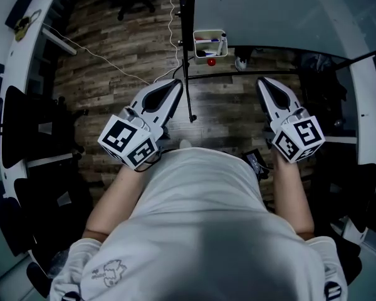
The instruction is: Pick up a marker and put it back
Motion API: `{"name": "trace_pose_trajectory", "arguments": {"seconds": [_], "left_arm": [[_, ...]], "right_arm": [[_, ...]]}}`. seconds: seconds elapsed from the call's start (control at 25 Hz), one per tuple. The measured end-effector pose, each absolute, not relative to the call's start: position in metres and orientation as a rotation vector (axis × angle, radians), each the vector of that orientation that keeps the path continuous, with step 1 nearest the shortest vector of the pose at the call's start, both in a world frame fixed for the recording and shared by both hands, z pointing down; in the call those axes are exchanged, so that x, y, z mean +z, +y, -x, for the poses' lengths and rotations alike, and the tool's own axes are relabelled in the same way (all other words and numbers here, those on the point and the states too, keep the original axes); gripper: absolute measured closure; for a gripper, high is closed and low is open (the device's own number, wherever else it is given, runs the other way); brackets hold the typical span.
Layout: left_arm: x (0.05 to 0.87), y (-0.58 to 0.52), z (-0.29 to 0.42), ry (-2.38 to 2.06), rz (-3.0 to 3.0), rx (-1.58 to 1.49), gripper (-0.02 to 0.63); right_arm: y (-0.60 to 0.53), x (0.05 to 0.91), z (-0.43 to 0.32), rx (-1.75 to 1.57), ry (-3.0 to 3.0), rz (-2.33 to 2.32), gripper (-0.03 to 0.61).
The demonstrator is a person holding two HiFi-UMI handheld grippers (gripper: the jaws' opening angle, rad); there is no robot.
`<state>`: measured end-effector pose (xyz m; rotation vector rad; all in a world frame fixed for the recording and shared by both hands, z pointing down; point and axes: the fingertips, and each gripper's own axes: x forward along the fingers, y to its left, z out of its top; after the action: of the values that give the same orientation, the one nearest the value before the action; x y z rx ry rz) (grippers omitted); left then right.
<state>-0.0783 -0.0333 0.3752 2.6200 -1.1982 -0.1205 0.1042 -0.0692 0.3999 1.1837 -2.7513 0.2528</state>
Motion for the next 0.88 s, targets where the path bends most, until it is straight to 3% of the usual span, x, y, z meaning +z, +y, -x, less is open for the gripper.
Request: {"name": "trace_pose_trajectory", "arguments": {"seconds": [0.48,0.88], "left_arm": [[0.393,0.056,-0.034,-1.137,-2.623,-0.073,0.609],[0.394,0.101,-0.066,-1.176,-2.589,-0.060,0.609]], "right_arm": [[0.027,0.410,-0.188,0.302,-2.781,-1.132,0.566],[0.074,0.413,-0.218,0.324,-2.792,-1.063,0.566]]}}
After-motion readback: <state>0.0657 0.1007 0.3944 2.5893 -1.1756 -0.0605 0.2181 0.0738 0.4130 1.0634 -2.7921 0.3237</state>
